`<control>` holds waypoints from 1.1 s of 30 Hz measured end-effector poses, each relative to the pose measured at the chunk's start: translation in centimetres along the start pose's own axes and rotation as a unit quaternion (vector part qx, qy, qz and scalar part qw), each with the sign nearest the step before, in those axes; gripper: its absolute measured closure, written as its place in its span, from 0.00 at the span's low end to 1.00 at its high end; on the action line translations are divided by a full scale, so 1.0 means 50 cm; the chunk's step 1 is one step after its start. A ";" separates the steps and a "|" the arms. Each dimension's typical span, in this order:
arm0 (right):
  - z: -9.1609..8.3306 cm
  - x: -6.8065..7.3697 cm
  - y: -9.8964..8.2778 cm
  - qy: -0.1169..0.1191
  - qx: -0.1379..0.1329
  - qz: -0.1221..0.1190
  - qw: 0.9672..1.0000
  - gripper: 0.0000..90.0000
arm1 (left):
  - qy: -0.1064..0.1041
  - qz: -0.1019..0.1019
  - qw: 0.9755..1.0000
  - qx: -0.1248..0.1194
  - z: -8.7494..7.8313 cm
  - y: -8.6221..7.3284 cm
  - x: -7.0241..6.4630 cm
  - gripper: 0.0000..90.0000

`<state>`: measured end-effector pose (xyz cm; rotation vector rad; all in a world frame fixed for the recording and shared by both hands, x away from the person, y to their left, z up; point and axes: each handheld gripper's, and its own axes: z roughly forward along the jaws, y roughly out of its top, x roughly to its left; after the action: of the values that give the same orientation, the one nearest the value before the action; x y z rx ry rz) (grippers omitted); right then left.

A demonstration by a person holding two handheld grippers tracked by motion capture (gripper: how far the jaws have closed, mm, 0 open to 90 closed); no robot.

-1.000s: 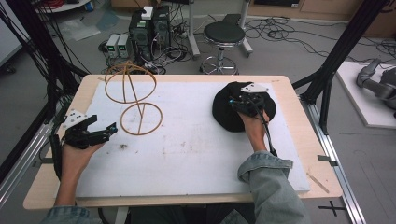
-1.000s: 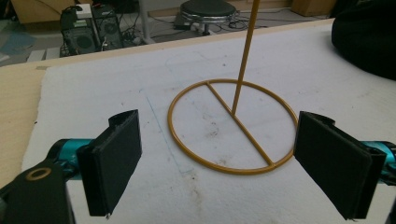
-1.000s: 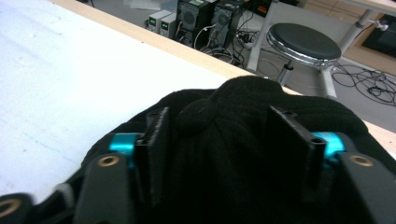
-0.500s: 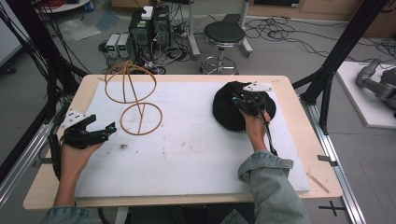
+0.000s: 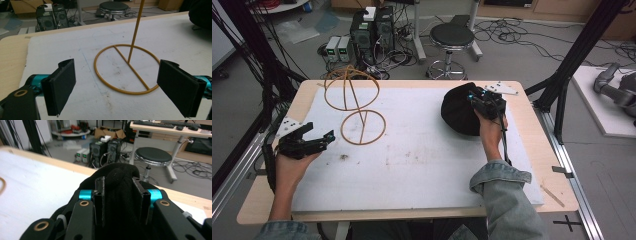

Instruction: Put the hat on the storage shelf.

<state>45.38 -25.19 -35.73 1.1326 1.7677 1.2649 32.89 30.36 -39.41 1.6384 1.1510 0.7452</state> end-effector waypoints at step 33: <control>-0.045 0.104 0.211 0.041 -0.120 0.016 0.992 0.76 | 0.005 -0.001 1.000 -0.011 -0.018 0.005 0.012 0.18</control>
<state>44.10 -19.64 -25.18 0.9884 1.6079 1.5168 32.44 31.20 -38.87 1.6177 1.1477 0.7640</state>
